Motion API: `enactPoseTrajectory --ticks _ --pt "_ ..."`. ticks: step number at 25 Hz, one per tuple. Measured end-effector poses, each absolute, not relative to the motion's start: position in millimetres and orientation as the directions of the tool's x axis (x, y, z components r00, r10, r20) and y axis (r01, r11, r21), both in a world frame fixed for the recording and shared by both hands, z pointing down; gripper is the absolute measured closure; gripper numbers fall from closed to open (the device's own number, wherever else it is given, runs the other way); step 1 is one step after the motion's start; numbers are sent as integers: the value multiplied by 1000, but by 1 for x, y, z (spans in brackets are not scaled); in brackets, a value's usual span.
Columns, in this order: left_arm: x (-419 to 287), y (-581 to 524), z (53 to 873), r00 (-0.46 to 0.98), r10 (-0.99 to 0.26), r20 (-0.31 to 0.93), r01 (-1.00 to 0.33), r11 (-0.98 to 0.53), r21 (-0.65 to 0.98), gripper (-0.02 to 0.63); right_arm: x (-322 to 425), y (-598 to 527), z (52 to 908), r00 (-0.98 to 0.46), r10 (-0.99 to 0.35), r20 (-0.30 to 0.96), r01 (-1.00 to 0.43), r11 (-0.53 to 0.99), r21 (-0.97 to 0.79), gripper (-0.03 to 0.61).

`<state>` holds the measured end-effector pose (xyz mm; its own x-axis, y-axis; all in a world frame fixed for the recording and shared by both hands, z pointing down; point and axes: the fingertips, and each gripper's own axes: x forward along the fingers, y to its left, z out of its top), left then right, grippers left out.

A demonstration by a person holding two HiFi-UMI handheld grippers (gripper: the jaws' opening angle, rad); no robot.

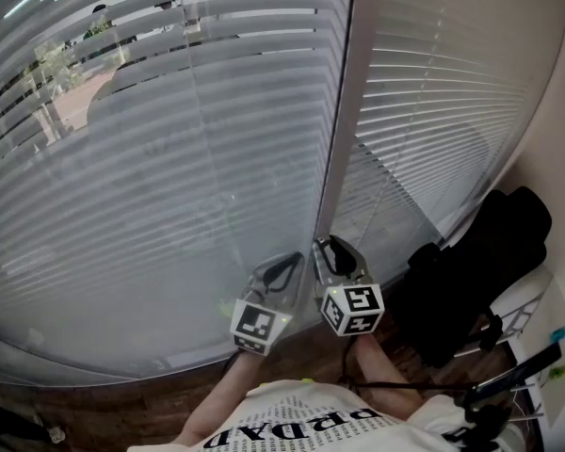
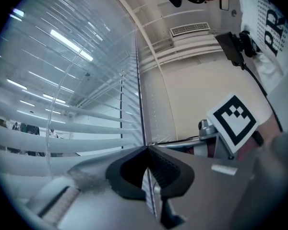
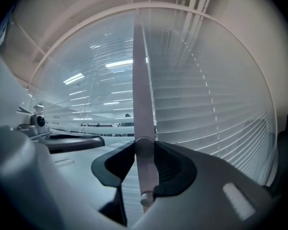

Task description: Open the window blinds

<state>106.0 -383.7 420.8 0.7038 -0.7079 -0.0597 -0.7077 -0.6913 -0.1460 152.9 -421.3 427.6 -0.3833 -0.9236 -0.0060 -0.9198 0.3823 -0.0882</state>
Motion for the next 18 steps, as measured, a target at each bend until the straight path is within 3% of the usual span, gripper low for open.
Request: enactPoseTrajectory --ticks 12,18 --pt "105 -383 419 706 -706 -65 -706 -693 -143 621 154 -422 429 -390 -921 -15 -891 382 -244 443" --pt "104 -381 420 707 -704 -64 -705 -694 -145 621 153 -421 429 -388 -922 -3 -913 385 -134 443"
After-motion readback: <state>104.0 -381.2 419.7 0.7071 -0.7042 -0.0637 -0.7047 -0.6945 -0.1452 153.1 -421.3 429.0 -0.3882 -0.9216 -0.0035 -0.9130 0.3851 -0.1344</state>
